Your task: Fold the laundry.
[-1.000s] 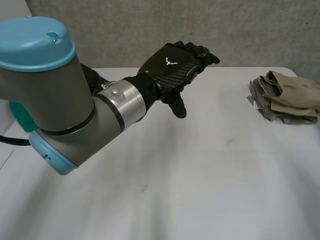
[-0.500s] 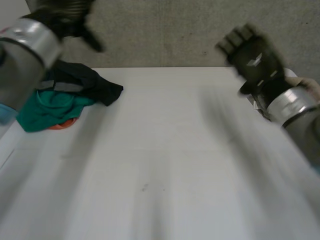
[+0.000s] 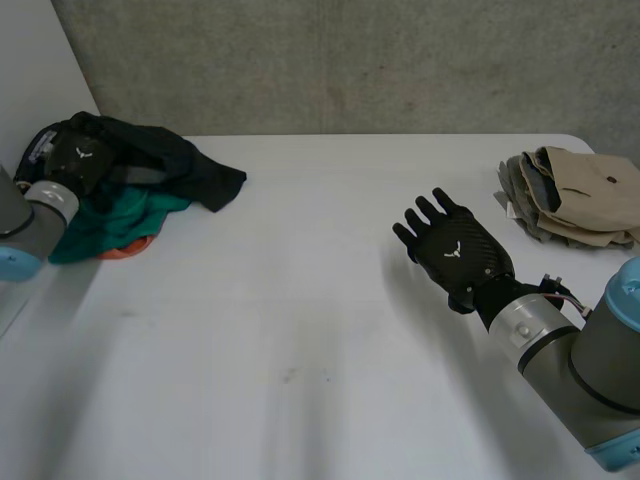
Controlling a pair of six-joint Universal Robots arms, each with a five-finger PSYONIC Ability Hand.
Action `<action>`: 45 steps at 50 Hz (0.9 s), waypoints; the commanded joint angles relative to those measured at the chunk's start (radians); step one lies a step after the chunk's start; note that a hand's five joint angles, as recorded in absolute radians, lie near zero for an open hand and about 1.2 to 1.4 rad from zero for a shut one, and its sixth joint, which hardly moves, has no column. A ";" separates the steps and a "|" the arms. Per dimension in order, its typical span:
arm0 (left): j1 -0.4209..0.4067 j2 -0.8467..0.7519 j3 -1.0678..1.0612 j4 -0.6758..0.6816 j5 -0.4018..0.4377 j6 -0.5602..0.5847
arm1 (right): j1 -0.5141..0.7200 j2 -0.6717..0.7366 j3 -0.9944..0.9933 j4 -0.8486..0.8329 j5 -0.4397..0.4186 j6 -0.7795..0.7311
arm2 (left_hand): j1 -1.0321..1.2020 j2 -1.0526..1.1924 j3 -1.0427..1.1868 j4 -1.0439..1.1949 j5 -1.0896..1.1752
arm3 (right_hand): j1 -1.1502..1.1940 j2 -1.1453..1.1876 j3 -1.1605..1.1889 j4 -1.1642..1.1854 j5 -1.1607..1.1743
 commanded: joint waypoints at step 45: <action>-0.148 0.506 -0.532 0.099 -0.030 -0.115 | -0.001 0.048 -0.009 -0.013 -0.002 -0.010 | 0.325 0.328 0.322 0.324 0.313 | -0.046 -0.032 -0.030 -0.027 -0.039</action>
